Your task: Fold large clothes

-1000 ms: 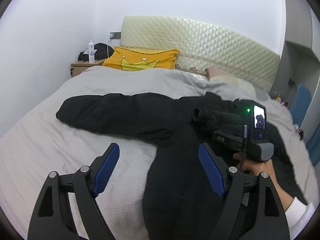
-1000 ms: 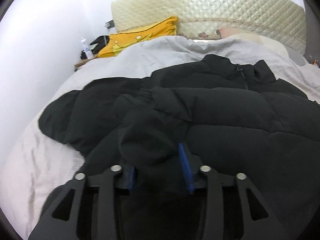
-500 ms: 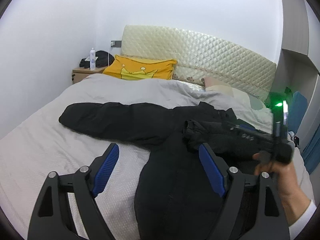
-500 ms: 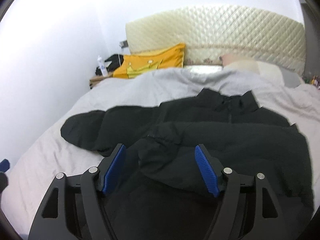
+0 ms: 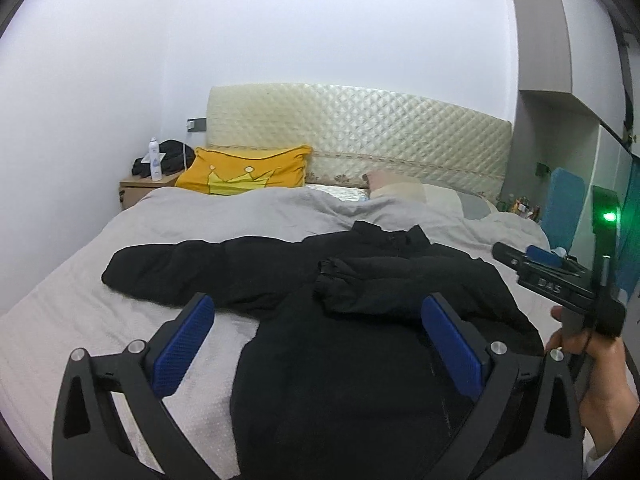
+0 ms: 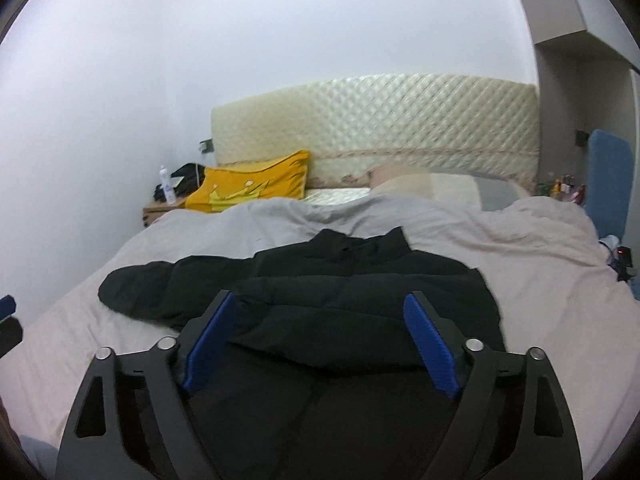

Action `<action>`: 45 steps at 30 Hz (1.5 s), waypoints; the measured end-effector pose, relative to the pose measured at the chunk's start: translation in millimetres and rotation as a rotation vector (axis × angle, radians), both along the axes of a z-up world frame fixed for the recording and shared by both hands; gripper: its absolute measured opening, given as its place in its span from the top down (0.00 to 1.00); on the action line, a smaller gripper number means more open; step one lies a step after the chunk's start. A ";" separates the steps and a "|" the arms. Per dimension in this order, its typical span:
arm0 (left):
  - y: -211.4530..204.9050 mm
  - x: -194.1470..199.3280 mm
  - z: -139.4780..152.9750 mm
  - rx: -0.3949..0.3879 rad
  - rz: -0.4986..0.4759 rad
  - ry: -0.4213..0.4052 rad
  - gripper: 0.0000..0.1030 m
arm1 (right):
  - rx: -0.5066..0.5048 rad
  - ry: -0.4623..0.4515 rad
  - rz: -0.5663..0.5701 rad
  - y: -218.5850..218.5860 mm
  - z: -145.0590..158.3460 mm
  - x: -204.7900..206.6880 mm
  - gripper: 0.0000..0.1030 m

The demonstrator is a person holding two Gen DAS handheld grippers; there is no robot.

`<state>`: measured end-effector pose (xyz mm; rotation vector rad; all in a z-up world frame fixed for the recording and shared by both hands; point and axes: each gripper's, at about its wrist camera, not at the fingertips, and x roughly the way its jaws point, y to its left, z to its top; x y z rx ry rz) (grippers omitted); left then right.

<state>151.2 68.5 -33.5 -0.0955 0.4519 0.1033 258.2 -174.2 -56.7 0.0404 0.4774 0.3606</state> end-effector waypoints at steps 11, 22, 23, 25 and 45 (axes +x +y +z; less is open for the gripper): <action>-19.6 -7.5 -3.6 -0.003 -0.030 -0.013 0.00 | 0.042 -0.048 -0.041 -35.2 -1.8 -56.1 0.13; -19.0 -1.0 -16.1 -0.036 -0.028 0.024 0.00 | 0.069 -0.054 -0.046 -58.0 -9.2 -96.8 0.04; -19.1 -0.3 -17.8 -0.042 -0.029 0.029 0.00 | 0.077 -0.049 -0.052 -60.6 -10.2 -100.1 0.04; -19.7 1.8 -19.9 -0.056 -0.033 0.040 0.00 | 0.079 -0.047 -0.061 -64.1 -9.5 -106.0 0.02; -19.7 6.7 -35.6 -0.028 -0.110 0.092 0.00 | -0.019 -0.041 -0.113 -65.8 -45.7 -155.4 0.00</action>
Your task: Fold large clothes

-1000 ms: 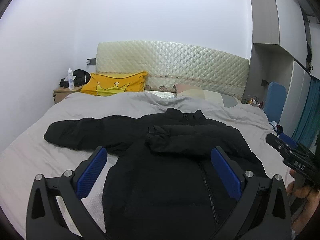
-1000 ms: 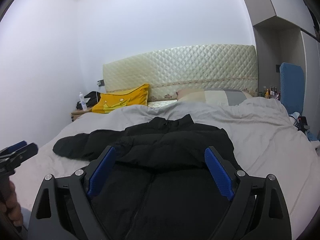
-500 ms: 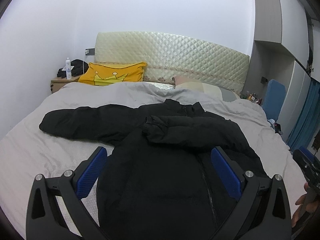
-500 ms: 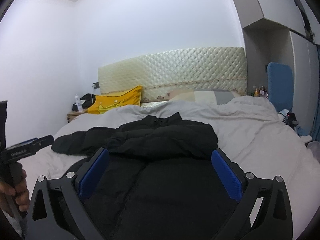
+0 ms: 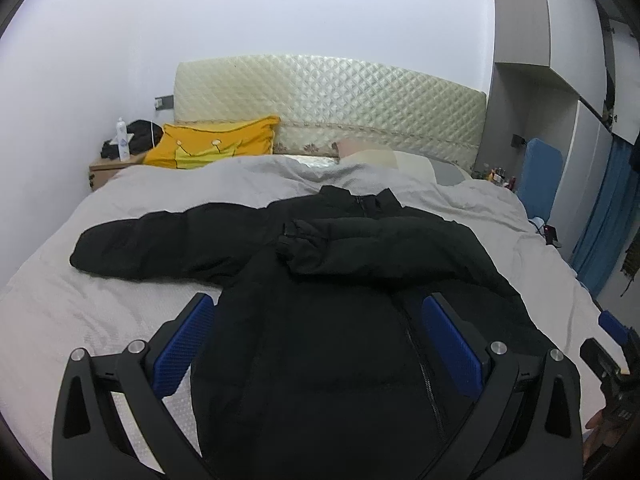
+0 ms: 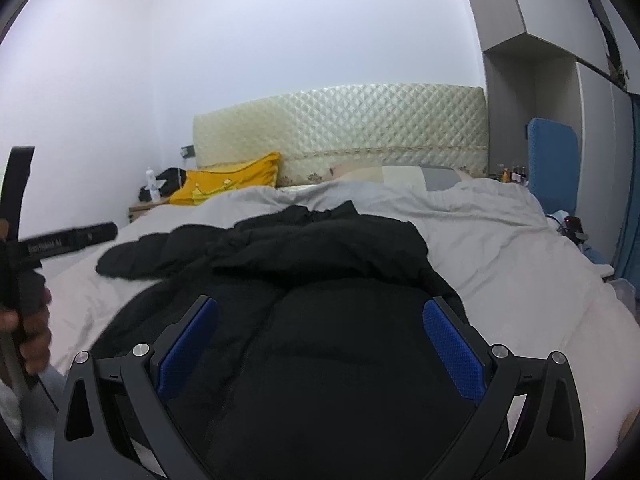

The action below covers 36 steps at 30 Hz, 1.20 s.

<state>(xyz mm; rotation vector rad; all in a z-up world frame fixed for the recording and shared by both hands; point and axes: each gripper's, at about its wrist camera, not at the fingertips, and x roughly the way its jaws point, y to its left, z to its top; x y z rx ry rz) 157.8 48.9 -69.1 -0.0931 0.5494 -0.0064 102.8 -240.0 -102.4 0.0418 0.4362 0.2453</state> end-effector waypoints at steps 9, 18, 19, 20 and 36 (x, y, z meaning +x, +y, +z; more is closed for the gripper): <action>28.6 27.1 3.4 0.006 0.005 0.043 0.00 | 0.032 0.006 -0.043 -13.3 -6.3 2.6 0.00; 96.5 78.2 20.0 0.023 0.008 0.058 0.00 | 0.053 0.013 -0.066 -22.6 -9.1 3.3 0.00; 105.6 82.5 19.5 0.030 0.007 0.057 0.00 | 0.051 0.016 -0.068 -22.1 -10.0 4.8 0.00; 116.8 88.1 17.4 0.051 0.016 0.057 0.00 | 0.049 0.022 -0.069 -21.5 -11.6 6.9 0.00; 295.0 133.4 -94.8 -0.200 0.296 0.278 0.00 | 0.042 0.093 -0.104 -17.6 -33.5 32.9 0.00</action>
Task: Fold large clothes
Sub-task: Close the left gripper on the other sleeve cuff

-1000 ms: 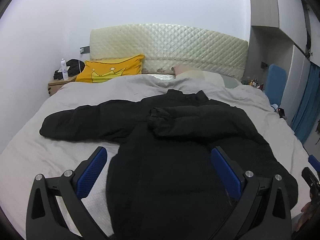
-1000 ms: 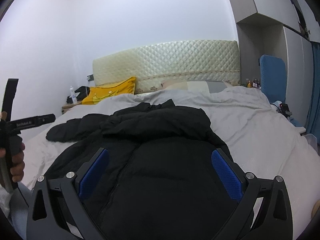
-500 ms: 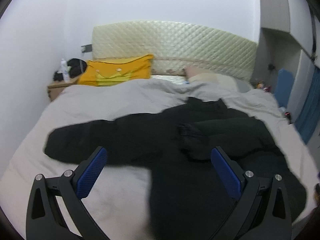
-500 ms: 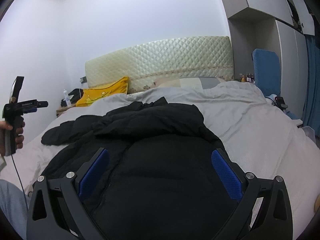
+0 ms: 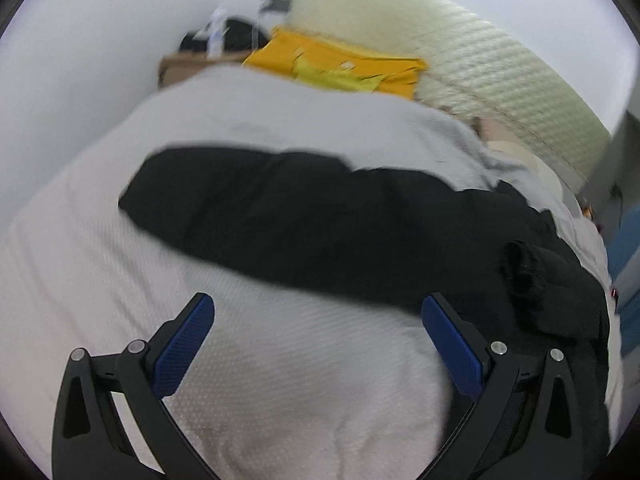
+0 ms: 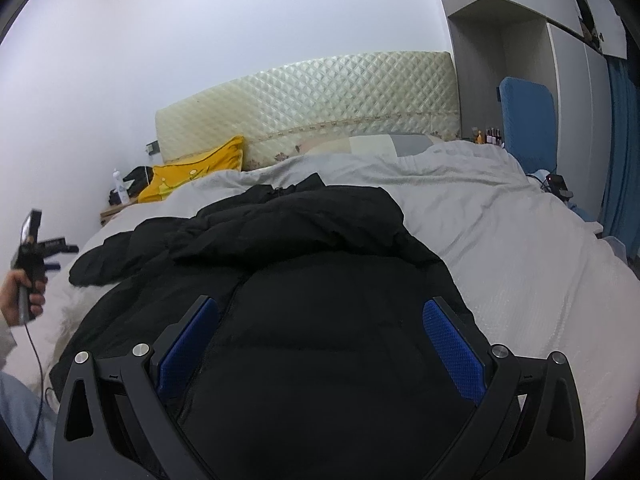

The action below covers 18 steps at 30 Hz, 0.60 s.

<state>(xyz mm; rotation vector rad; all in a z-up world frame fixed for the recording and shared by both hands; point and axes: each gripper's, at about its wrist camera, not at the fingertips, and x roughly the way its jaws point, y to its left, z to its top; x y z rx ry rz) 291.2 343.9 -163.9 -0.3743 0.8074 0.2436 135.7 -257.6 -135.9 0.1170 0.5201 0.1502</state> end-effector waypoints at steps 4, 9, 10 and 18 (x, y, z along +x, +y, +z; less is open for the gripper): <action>38.2 -0.4 -38.0 -0.202 0.067 -0.004 0.00 | -0.007 0.010 0.001 3.8 -2.6 4.0 0.00; 94.7 -10.7 -87.3 -0.547 0.233 -0.077 0.00 | -0.004 0.028 -0.010 6.3 -5.3 8.4 0.00; 103.0 -13.0 -95.2 -0.602 0.257 -0.100 0.00 | 0.000 0.030 -0.012 7.3 -5.9 10.2 0.00; 136.8 -2.9 -112.7 -0.706 0.300 -0.243 0.01 | -0.003 0.068 -0.038 15.1 -17.5 27.0 0.00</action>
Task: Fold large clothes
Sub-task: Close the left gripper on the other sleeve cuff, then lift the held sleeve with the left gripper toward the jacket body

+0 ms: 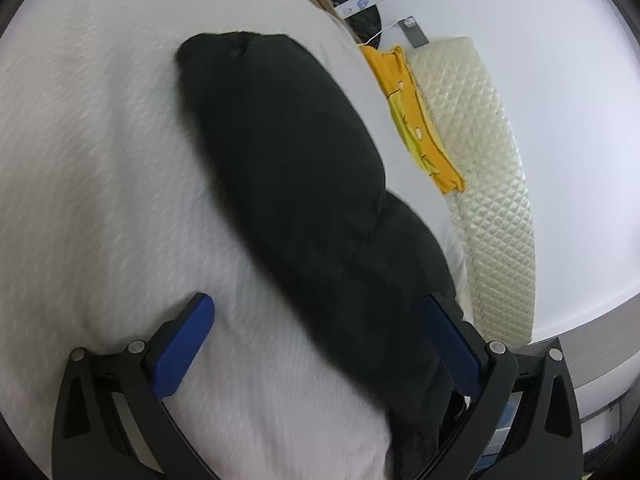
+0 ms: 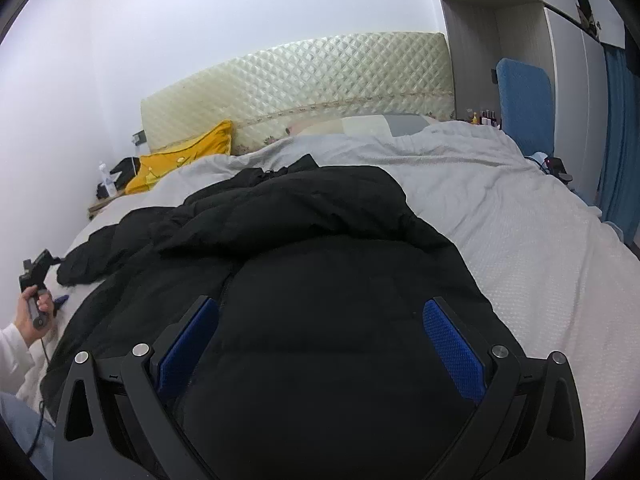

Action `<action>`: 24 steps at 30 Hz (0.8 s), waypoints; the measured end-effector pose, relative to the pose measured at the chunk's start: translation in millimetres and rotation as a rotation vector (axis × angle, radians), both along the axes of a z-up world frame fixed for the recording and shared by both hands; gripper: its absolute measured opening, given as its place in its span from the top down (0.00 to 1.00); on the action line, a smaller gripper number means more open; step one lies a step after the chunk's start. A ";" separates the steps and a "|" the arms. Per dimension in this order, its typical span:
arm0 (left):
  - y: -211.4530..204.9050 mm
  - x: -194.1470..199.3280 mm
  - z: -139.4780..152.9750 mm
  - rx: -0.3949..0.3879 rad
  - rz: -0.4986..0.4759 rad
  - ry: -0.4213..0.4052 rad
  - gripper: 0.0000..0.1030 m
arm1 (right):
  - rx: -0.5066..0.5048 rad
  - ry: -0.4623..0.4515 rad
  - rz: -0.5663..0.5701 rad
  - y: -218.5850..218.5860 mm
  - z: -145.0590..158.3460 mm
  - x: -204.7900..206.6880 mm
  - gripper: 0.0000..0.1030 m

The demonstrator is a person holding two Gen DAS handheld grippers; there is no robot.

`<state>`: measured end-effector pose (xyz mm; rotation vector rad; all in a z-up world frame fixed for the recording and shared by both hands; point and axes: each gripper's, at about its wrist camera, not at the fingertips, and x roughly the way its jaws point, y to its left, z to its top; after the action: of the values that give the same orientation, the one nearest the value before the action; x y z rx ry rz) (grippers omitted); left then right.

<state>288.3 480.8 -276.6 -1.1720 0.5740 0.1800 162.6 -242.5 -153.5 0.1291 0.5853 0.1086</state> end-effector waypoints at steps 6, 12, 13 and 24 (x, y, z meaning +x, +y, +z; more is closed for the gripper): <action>15.5 39.3 0.9 0.031 -0.003 -0.015 0.08 | -0.012 0.012 -0.004 7.1 -7.6 8.4 0.00; 20.3 61.6 -7.2 0.157 0.003 0.078 0.33 | -0.003 0.030 -0.021 6.2 -12.5 15.0 0.00; 21.1 62.5 -8.0 0.172 0.002 0.088 0.35 | -0.003 0.033 -0.025 5.4 -13.4 16.4 0.00; 9.1 54.1 57.6 0.302 0.040 0.133 0.93 | 0.015 0.028 -0.027 2.5 -9.0 17.5 0.00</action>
<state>342.4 489.9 -219.0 -0.8824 0.6164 0.3678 180.1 -240.0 -162.5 0.1537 0.6107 0.0848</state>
